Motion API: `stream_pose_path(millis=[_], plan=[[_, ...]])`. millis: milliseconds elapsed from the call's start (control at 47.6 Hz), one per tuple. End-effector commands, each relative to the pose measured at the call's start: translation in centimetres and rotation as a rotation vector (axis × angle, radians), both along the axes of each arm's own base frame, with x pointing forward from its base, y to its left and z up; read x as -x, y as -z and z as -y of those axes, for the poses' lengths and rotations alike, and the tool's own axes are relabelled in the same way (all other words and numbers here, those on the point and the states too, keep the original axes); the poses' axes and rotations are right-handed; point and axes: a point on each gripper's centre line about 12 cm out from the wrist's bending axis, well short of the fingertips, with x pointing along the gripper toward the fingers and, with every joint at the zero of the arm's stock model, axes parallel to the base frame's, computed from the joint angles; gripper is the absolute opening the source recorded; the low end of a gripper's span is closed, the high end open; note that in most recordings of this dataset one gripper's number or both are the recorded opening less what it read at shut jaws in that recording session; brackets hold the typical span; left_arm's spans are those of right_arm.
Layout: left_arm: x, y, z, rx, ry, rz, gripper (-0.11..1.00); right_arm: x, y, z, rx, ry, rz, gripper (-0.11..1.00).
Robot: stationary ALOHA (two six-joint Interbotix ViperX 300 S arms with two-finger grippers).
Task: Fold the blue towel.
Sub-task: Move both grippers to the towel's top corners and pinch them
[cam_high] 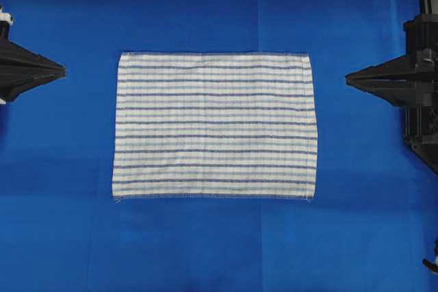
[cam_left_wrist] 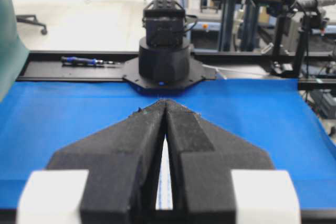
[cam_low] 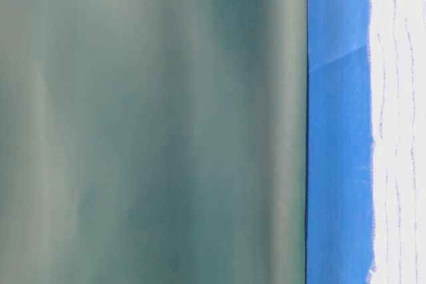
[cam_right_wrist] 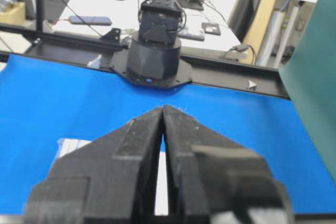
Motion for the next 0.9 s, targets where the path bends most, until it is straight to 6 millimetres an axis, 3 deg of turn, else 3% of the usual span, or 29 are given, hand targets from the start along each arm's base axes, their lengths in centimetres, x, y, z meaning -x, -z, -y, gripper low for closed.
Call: stream_pose_path(millis=[0,126,315,630,735,882], plan=[[-0.3,-0.4,-0.2,0.018,-0.010,0.000,0.00,-0.2,-0.7,0.1,-0.006,0.006,0.014,0.00],[-0.3,-0.4,-0.2,0.010,-0.012,0.000,0.00,-0.5,-0.7,0.4,-0.006,0.022,-0.011,-0.06],[-1.2,0.9,-0.8,0.012,-0.040,-0.054,0.00,-0.8,0.1,1.5,-0.031,0.075,-0.056,-0.06],[-3.9,5.2,-4.0,0.035,-0.173,-0.244,0.03,-2.2,4.4,5.0,-0.134,0.237,-0.224,0.00],[-4.5,6.6,-4.9,0.052,-0.205,-0.301,0.23,-2.5,6.5,6.4,-0.175,0.301,-0.303,0.11],[-5.2,8.9,-5.9,0.078,-0.238,-0.386,0.66,-2.6,9.4,7.6,-0.224,0.362,-0.394,0.36]])
